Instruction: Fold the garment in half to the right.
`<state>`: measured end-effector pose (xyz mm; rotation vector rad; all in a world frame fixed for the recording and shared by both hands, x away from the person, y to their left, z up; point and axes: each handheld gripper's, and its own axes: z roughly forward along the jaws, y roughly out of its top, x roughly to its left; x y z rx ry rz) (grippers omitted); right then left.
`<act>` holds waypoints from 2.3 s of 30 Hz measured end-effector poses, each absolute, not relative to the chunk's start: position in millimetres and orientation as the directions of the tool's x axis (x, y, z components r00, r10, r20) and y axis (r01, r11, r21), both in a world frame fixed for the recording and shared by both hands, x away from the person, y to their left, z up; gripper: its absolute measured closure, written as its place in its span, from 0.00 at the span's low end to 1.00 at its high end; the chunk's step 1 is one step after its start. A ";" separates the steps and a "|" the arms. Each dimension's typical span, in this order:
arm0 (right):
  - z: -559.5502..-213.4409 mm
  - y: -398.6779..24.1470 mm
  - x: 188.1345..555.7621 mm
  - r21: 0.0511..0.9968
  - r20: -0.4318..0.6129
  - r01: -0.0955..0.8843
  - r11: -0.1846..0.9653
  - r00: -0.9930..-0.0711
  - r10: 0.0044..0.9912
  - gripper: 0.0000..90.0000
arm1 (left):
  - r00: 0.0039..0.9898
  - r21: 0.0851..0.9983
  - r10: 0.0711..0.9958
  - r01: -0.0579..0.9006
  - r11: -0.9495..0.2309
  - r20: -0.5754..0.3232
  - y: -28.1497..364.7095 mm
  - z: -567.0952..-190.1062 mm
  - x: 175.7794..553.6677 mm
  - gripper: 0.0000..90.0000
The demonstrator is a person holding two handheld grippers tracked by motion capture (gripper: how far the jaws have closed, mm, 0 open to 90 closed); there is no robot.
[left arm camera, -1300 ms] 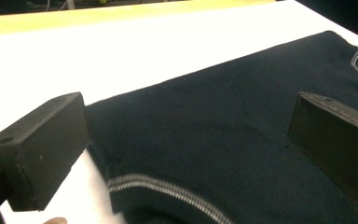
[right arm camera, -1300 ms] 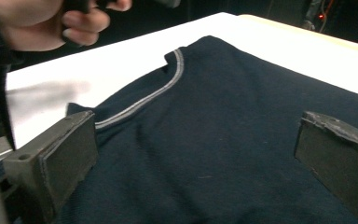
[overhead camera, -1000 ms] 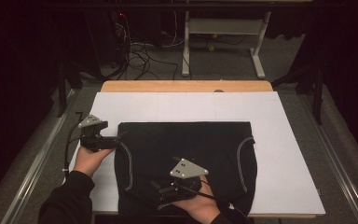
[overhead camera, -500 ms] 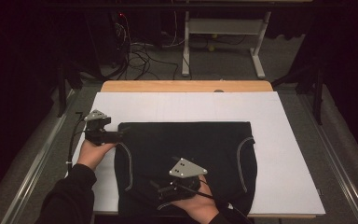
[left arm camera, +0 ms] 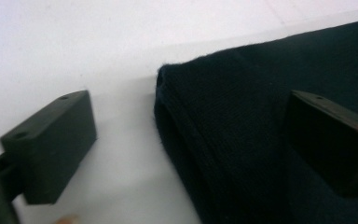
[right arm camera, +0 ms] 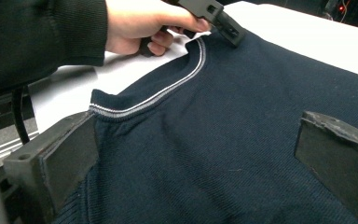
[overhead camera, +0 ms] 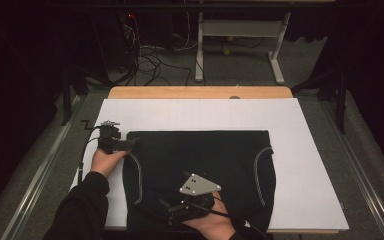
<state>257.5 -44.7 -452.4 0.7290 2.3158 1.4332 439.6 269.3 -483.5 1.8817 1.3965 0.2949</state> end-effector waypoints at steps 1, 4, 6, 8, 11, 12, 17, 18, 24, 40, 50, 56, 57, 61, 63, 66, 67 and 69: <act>-452.6 -44.3 257.3 0.895 -0.005 0.252 0.367 -0.819 0.574 0.00 | 0.378 0.688 0.889 0.718 -0.105 -0.259 268.8 -482.9 440.1 0.08; -453.4 -42.0 256.7 0.888 -0.011 0.254 0.383 -0.822 0.570 0.00 | 0.368 0.687 0.901 0.717 -0.119 -0.229 262.6 -484.0 440.8 0.16; -454.5 -39.5 255.6 0.884 -0.013 0.255 0.393 -0.826 0.564 0.00 | 0.365 0.692 0.898 0.714 -0.102 -0.245 260.5 -483.9 440.8 0.22; -456.3 -35.6 254.1 0.879 -0.011 0.256 0.403 -0.833 0.552 0.00 | 0.380 0.695 0.890 0.710 -0.108 -0.250 256.2 -483.9 440.9 0.28; -459.9 -27.9 251.9 0.867 -0.019 0.251 0.431 -0.847 0.532 0.00 | 0.382 0.702 0.908 0.695 -0.159 -0.172 247.0 -484.3 437.1 0.43; -461.0 -25.3 250.9 0.861 -0.020 0.253 0.441 -0.850 0.526 0.00 | 0.389 0.706 0.906 0.689 -0.166 -0.166 246.0 -484.6 435.7 0.49; -465.5 -11.6 246.4 0.845 -0.008 0.260 0.467 -0.868 0.497 0.03 | 0.428 0.711 0.880 0.683 -0.167 -0.205 248.5 -486.1 433.9 0.71; -465.8 -8.7 245.8 0.843 -0.006 0.259 0.471 -0.872 0.489 0.04 | 0.432 0.712 0.876 0.683 -0.164 -0.213 249.4 -486.3 433.5 0.73; -465.3 13.2 240.9 0.826 0.017 0.272 0.493 -0.887 0.461 0.10 | 0.438 0.749 0.870 0.649 -0.131 -0.227 253.2 -486.3 427.3 0.77; -480.0 65.3 235.8 0.728 0.013 0.293 0.620 -0.910 0.415 0.16 | 0.442 0.772 0.866 0.625 -0.111 -0.233 255.0 -486.2 421.8 0.77; -484.9 79.9 233.5 0.673 -0.033 0.303 0.675 -0.899 0.437 0.19 | 0.436 0.776 0.870 0.622 -0.104 -0.232 255.5 -486.1 421.0 0.76; -483.9 78.6 233.3 0.675 -0.043 0.315 0.668 -0.886 0.461 0.29 | 0.435 0.775 0.870 0.623 -0.104 -0.233 255.5 -486.2 421.1 0.76; -483.3 77.9 233.4 0.673 -0.040 0.323 0.666 -0.882 0.469 0.32 | 0.435 0.775 0.870 0.624 -0.104 -0.233 255.5 -486.2 421.2 0.76; -482.5 75.8 234.6 0.676 -0.042 0.326 0.660 -0.878 0.476 0.39 | 0.435 0.775 0.871 0.623 -0.106 -0.230 255.1 -486.2 421.0 0.76; -482.4 74.8 235.3 0.678 -0.043 0.322 0.661 -0.880 0.473 0.42 | 0.433 0.776 0.872 0.622 -0.106 -0.228 254.8 -486.2 420.9 0.76; -481.7 72.8 236.0 0.677 -0.041 0.325 0.660 -0.879 0.475 0.48 | 0.433 0.774 0.871 0.625 -0.104 -0.233 255.3 -486.2 421.1 0.76; -481.7 72.1 236.3 0.678 -0.040 0.324 0.660 -0.880 0.473 0.49 | 0.430 0.773 0.872 0.627 -0.101 -0.235 255.4 -486.2 421.2 0.76; -481.4 71.2 237.1 0.679 -0.048 0.317 0.662 -0.881 0.471 0.53 | 0.429 0.771 0.872 0.629 -0.099 -0.237 255.5 -486.3 421.5 0.76</act>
